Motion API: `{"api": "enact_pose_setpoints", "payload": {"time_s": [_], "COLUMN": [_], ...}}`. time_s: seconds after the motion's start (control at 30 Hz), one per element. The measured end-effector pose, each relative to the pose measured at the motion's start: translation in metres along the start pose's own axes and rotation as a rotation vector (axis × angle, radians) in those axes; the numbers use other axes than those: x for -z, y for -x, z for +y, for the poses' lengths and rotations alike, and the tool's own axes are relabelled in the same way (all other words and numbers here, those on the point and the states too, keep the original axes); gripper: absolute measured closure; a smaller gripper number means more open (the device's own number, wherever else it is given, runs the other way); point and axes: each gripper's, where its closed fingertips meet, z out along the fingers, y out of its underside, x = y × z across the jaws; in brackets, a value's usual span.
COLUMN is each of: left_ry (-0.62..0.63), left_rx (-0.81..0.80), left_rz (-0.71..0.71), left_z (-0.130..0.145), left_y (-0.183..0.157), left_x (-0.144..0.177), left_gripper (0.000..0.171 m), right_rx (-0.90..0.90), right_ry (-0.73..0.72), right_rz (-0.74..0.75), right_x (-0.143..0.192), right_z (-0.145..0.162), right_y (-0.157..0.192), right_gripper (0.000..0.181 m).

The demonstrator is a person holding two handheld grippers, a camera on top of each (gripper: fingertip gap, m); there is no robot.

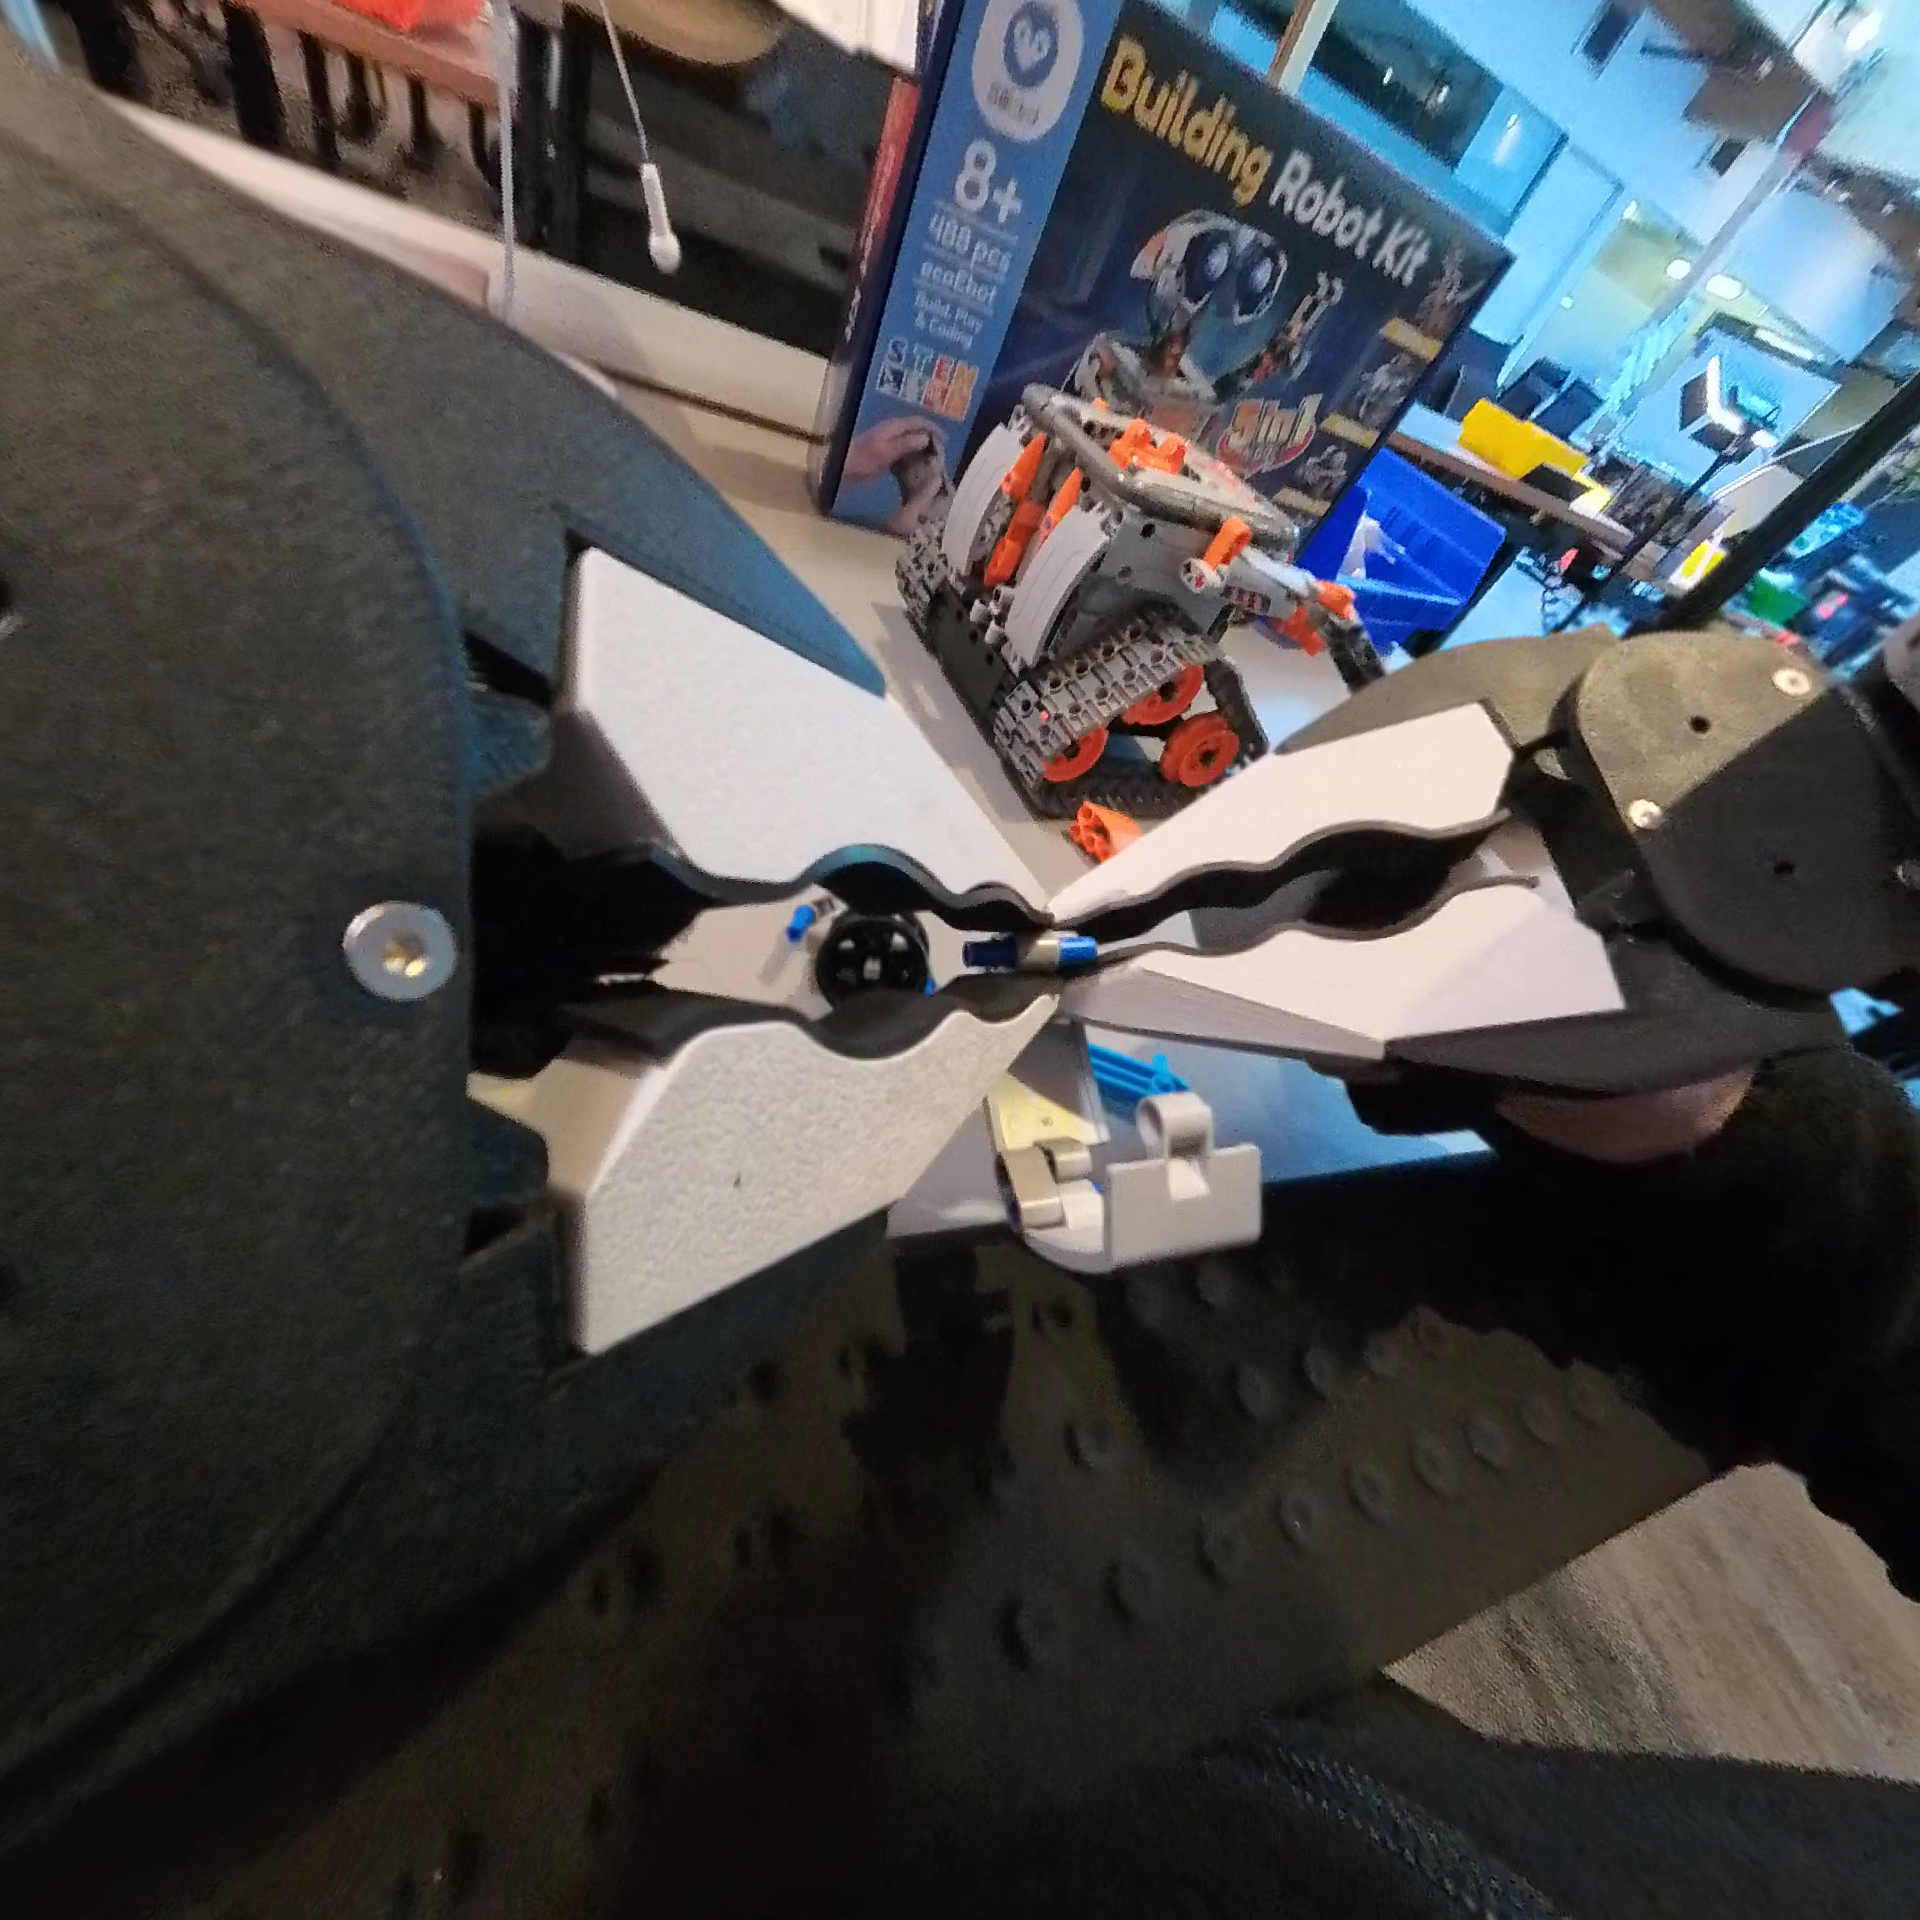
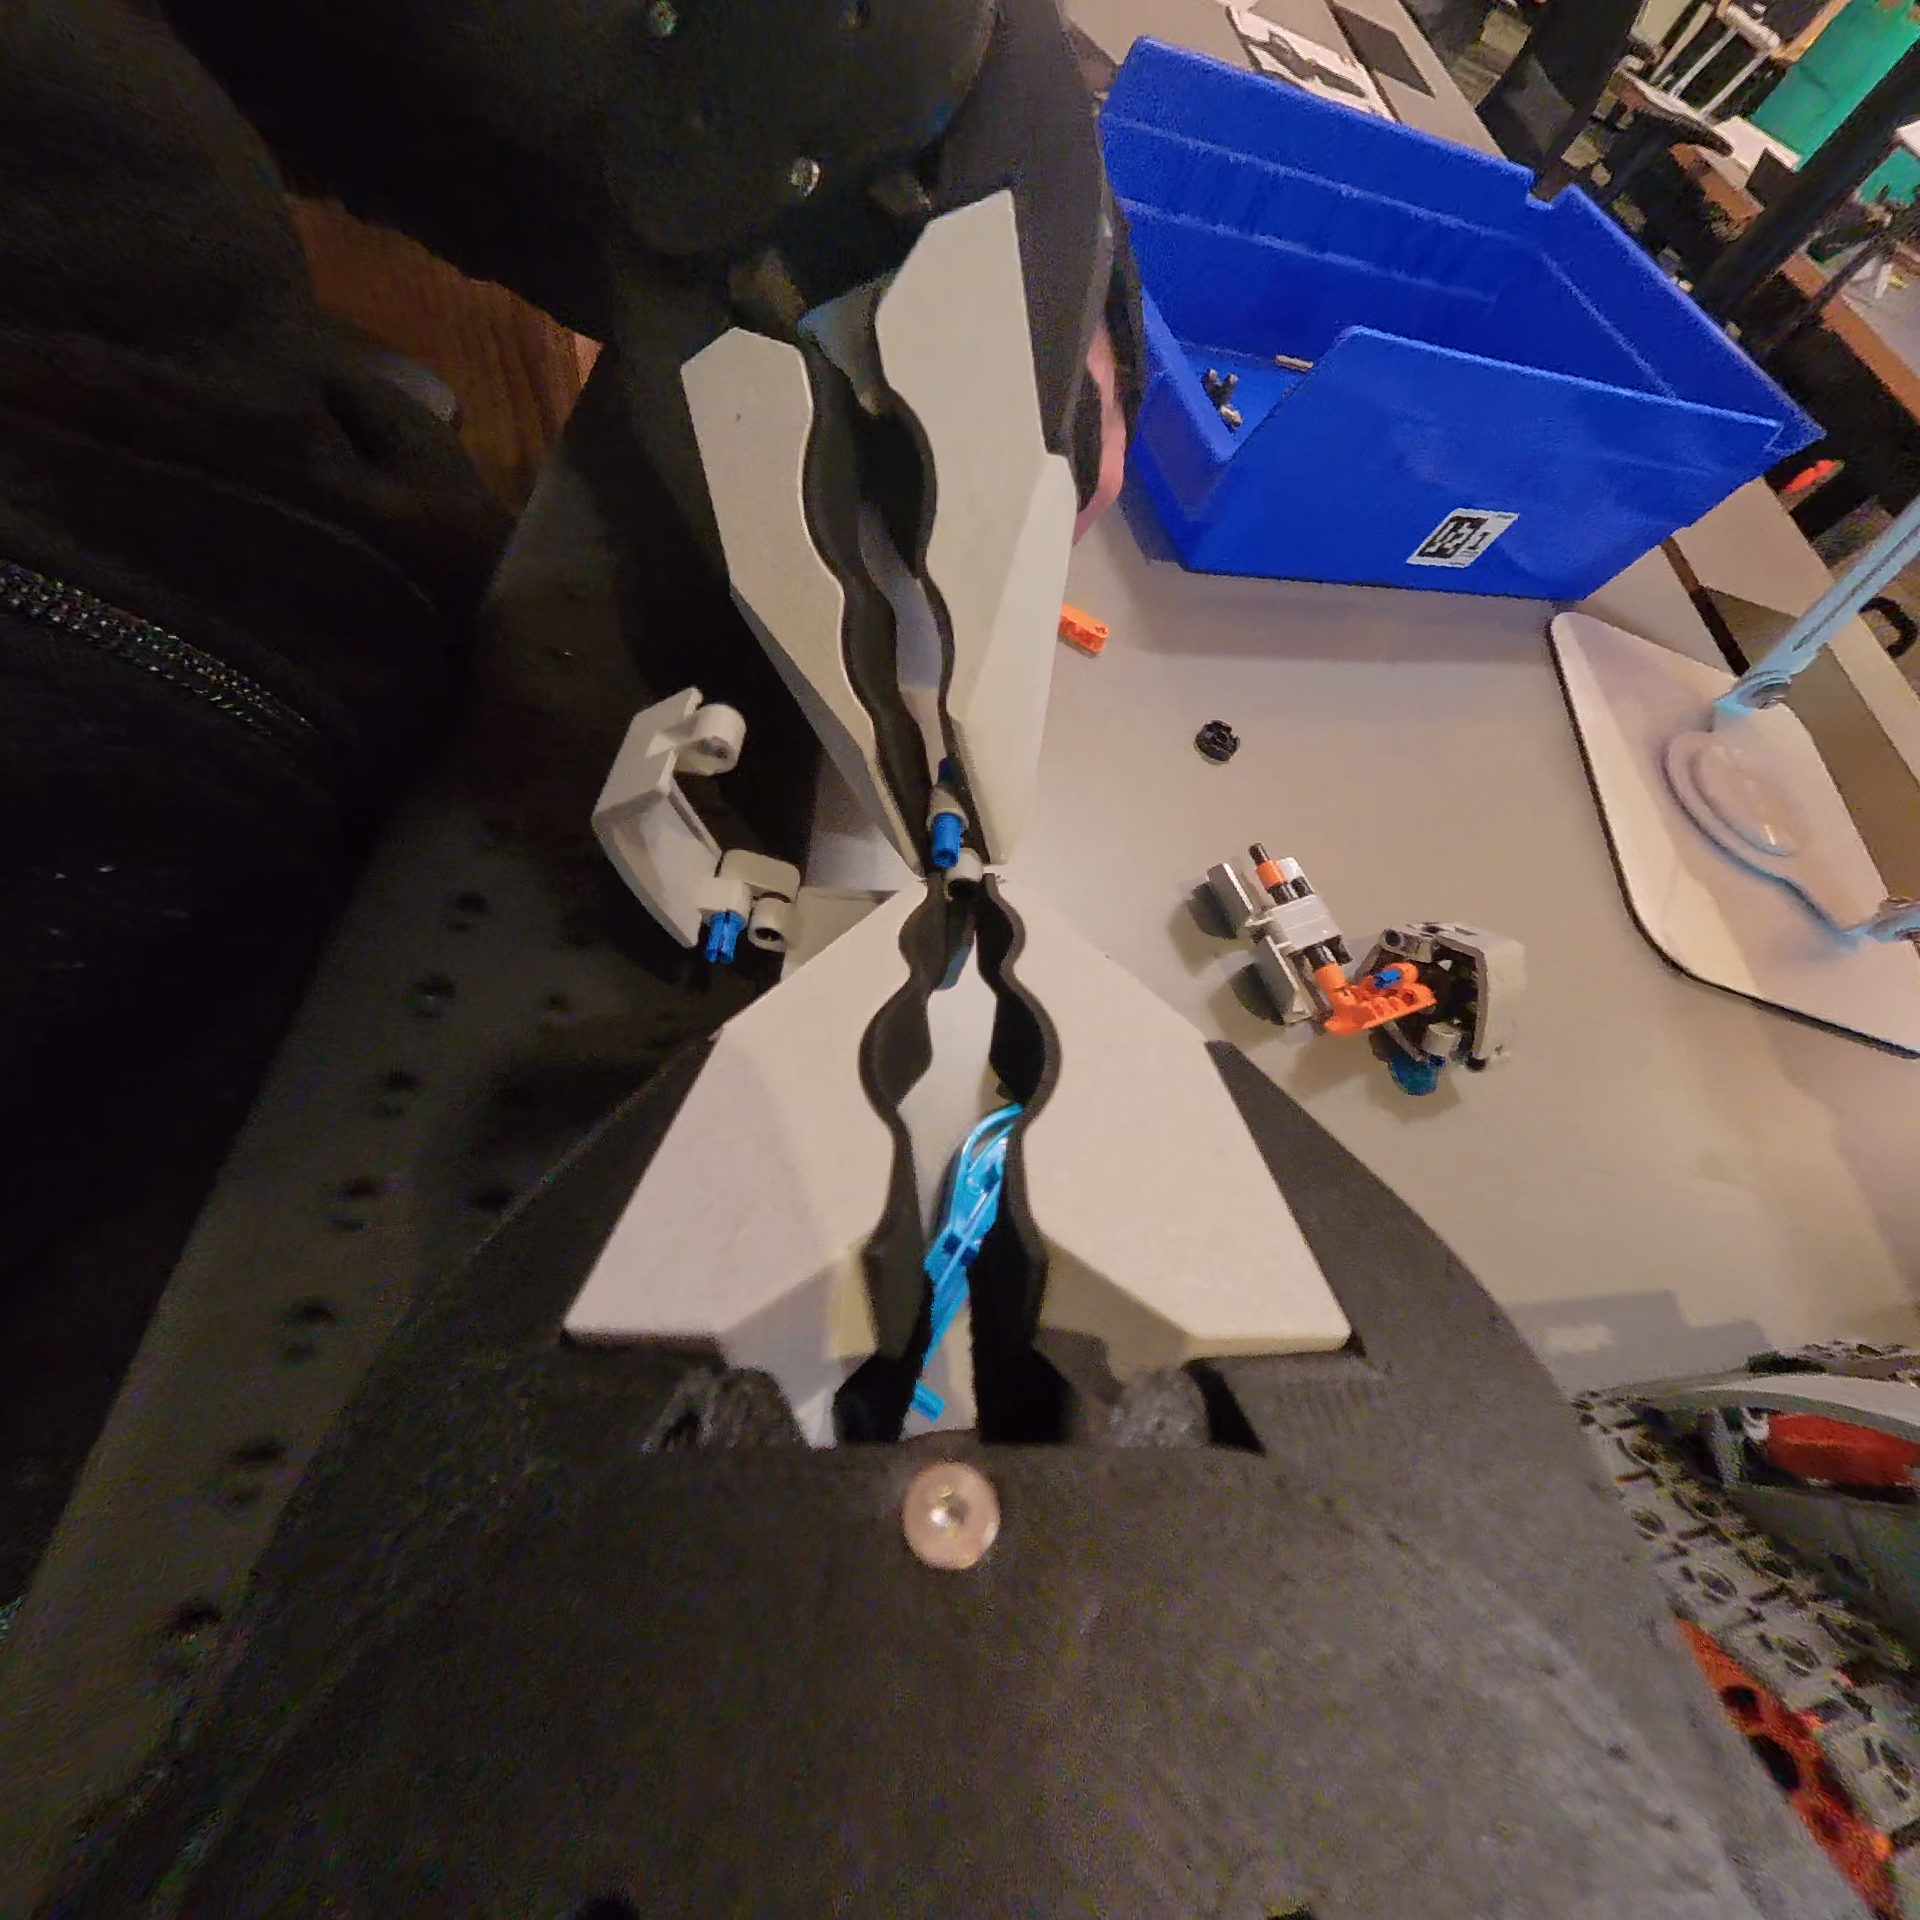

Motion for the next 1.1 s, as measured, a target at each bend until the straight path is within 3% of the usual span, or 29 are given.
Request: {"api": "enact_pose_setpoints", "payload": {"time_s": [0.2,0.4,0.5,0.57,0.83,1.0,1.1], "left_ry": [-0.028,-0.079,-0.032,0.022,0.315,0.292,0.161], "left_rx": [-0.075,0.030,0.087,0.068,0.210,0.286,0.300], "left_rz": [-0.041,-0.005,-0.057,-0.029,0.153,0.153,0.183], "left_z": [-0.010,-0.014,0.008,0.011,0.078,0.077,0.046], "left_y": [0.002,0.002,0.016,0.011,-0.013,-0.008,-0.008], "left_x": [0.004,0.008,0.016,0.007,-0.008,-0.004,0.001], "left_gripper": [0.165,0.165,0.166,0.166,0.165,0.128,0.117], "right_rx": [-0.157,-0.162,-0.247,-0.166,-0.112,-0.097,-0.092], "right_ry": [-0.124,-0.155,-0.263,-0.171,0.041,0.083,0.088], "right_rz": [-0.136,-0.149,-0.082,-0.056,0.019,0.023,0.044], "right_x": [0.009,0.014,0.042,0.031,0.015,0.008,0.007], "right_z": [-0.010,-0.014,-0.021,-0.011,0.026,0.030,0.031], "right_y": [0.005,0.006,-0.020,-0.015,-0.025,-0.023,-0.026], "right_gripper": [0.180,0.181,0.181,0.181,0.180,0.180,0.180]}}
